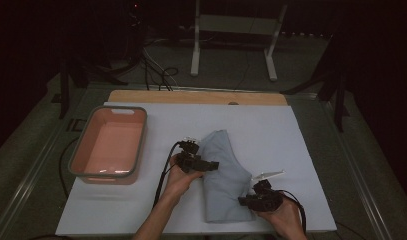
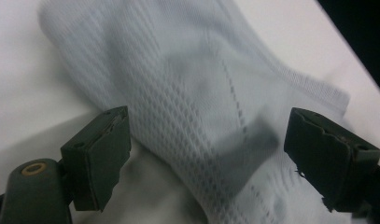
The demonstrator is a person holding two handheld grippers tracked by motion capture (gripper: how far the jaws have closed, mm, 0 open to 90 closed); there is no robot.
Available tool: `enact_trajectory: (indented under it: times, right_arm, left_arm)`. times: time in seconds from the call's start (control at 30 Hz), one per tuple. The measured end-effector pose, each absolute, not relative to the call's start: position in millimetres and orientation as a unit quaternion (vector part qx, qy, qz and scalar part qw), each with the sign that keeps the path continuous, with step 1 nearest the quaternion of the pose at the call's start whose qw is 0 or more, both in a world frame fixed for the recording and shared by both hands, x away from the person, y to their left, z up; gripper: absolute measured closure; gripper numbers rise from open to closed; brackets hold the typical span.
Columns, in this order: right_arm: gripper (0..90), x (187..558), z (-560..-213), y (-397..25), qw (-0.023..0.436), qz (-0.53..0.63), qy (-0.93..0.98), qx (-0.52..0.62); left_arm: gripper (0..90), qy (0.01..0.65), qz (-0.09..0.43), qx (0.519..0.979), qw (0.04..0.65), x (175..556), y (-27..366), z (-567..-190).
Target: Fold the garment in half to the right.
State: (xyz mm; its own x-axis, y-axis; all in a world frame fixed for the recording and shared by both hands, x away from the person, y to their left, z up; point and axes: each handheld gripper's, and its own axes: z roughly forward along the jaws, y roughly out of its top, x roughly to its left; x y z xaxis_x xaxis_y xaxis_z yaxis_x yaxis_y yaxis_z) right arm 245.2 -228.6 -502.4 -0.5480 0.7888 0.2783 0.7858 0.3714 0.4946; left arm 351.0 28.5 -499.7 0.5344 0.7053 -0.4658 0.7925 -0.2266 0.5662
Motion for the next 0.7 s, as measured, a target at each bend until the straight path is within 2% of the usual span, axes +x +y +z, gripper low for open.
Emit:
enact_trajectory:
  times: [0.23,0.7]
  right_arm:
    - [79.3,245.4,-502.6,-228.6,0.003,0.297,0.828,0.475]
    - [79.3,246.3,-502.7,-227.8,0.002,0.296,0.828,0.476]
  left_arm:
    - [23.2,0.475,-0.046,0.797,0.369,344.3,22.9,-511.4]
    - [40.2,0.483,-0.071,0.783,0.384,348.0,20.7,-517.7]
